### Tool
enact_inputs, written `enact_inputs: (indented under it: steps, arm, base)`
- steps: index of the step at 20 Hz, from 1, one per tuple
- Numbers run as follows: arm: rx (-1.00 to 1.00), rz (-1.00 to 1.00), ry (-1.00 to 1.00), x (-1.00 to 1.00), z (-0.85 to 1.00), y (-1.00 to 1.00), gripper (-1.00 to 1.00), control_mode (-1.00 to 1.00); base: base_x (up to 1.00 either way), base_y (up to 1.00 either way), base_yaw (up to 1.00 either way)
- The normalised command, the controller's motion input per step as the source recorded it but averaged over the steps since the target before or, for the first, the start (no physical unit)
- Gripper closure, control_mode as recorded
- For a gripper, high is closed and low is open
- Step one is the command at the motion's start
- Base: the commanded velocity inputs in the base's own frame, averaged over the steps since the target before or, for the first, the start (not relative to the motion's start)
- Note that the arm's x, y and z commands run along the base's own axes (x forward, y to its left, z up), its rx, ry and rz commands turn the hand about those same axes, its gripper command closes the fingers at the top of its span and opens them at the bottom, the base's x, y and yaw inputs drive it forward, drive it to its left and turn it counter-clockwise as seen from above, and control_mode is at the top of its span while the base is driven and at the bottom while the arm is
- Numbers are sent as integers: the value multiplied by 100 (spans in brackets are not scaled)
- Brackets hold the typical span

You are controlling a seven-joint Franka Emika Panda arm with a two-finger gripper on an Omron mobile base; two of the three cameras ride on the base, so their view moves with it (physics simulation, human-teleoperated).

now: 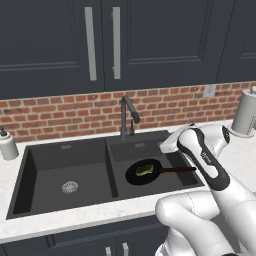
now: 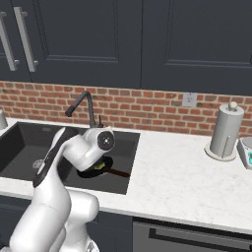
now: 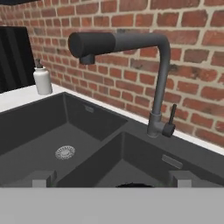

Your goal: Pick the pan and sponge and place them into the sink. Then turn on the water.

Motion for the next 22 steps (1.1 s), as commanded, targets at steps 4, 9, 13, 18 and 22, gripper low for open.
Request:
enact_inputs:
  steps: [4,9,13,18,22]
  arm:
    - [0,0,0,38,0,0,-100,-100]
    - [0,5,0,30,0,0,-100,-100]
    - [-1,9,0,24,0,0,-100,-100]
    - [-4,11,-2,6,0,-2,-100,-100]
    - [-8,13,-8,5,-4,-8,-100,-100]
  base:
    - [0,0,0]
    - [0,0,0]
    - [0,0,0]
    - [0,0,0]
    - [0,0,0]
